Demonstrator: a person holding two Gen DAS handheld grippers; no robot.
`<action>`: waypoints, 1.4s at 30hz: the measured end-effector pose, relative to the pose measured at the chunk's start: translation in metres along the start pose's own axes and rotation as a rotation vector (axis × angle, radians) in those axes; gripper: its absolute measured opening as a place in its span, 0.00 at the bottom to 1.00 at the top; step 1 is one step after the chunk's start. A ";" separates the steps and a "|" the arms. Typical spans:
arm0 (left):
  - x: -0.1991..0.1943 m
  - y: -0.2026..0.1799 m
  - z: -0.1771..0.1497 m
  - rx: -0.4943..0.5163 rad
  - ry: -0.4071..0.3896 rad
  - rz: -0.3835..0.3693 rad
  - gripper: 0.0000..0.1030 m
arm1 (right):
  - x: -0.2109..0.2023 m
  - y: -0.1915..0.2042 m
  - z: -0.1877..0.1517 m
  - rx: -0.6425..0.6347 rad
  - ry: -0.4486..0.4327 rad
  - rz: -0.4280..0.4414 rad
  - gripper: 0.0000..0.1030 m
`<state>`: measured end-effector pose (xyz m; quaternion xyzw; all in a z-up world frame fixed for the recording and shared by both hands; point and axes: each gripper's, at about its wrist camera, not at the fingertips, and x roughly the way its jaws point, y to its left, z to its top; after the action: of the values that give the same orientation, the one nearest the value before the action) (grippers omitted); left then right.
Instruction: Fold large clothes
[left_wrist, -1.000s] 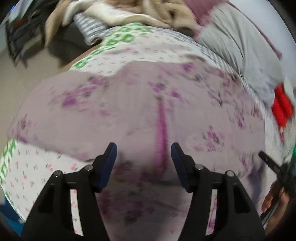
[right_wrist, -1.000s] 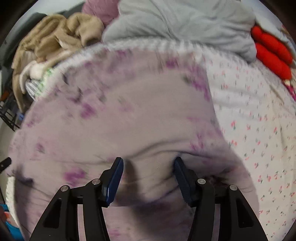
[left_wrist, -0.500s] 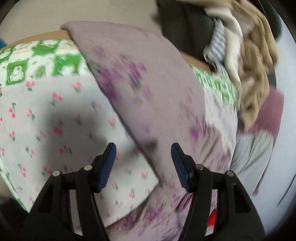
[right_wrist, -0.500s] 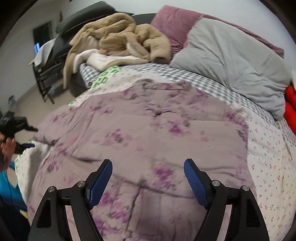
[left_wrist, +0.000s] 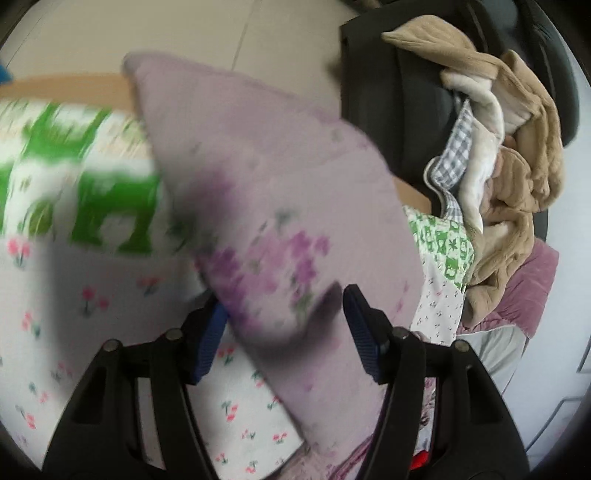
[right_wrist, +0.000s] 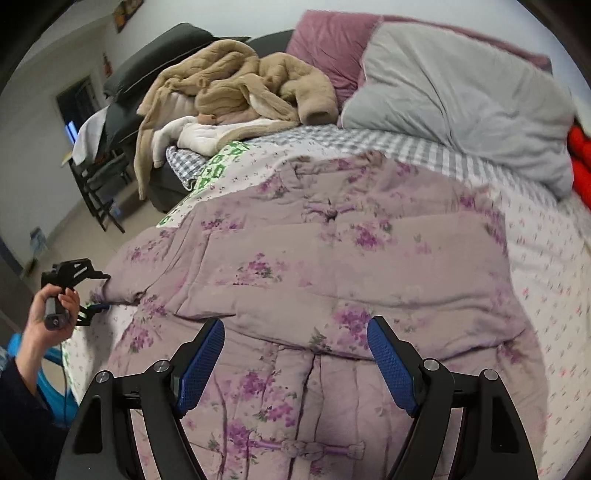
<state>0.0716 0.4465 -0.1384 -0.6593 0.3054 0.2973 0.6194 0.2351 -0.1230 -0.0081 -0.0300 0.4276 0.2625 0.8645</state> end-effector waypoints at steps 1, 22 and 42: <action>-0.001 -0.004 0.002 0.028 -0.014 0.014 0.34 | 0.002 -0.001 0.000 0.004 0.002 -0.002 0.78; -0.073 -0.179 -0.256 1.442 -0.326 -0.100 0.19 | 0.009 -0.029 0.009 0.206 -0.016 0.132 0.78; -0.065 -0.169 -0.236 1.206 0.130 -0.268 0.65 | 0.004 -0.090 0.005 0.467 -0.019 0.158 0.78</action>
<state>0.1637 0.2212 0.0323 -0.2425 0.3712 -0.0487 0.8950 0.2845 -0.1974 -0.0235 0.2064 0.4697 0.2237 0.8287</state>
